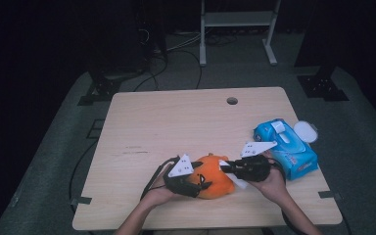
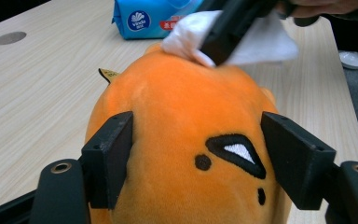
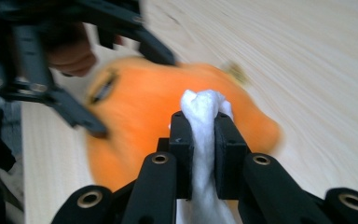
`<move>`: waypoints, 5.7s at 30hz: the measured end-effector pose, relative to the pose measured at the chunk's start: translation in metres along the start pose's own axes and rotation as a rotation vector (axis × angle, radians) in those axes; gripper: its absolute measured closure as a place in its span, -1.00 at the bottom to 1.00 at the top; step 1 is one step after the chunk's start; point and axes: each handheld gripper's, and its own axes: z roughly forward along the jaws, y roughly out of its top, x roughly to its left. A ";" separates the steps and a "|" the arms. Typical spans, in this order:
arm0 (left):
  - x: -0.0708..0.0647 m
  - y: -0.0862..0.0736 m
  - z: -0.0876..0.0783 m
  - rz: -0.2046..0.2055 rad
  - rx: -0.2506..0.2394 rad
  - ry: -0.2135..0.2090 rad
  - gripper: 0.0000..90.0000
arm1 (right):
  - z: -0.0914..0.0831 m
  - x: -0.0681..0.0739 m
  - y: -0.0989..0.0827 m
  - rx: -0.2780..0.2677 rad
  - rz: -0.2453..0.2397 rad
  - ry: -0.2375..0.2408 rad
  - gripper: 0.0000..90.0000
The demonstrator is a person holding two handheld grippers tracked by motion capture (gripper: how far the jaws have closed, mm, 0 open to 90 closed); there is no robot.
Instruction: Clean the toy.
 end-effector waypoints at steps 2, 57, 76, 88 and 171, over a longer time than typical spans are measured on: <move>-0.001 0.000 0.001 0.008 0.003 -0.010 -0.36 | -0.002 -0.004 -0.002 -0.004 0.021 -0.005 0.76; -0.007 0.001 -0.003 0.097 0.030 -0.066 -0.31 | -0.009 -0.001 -0.005 -0.040 0.074 0.040 0.76; -0.010 0.013 -0.009 0.149 0.040 -0.101 -0.53 | 0.003 0.001 0.006 -0.008 0.019 -0.007 0.76; -0.020 0.012 -0.003 0.187 0.097 -0.088 -0.35 | 0.003 0.015 0.017 -0.036 -0.003 0.036 0.76; 0.008 -0.002 -0.001 -0.021 0.027 -0.033 -0.49 | -0.004 0.015 0.007 -0.038 -0.008 0.057 0.75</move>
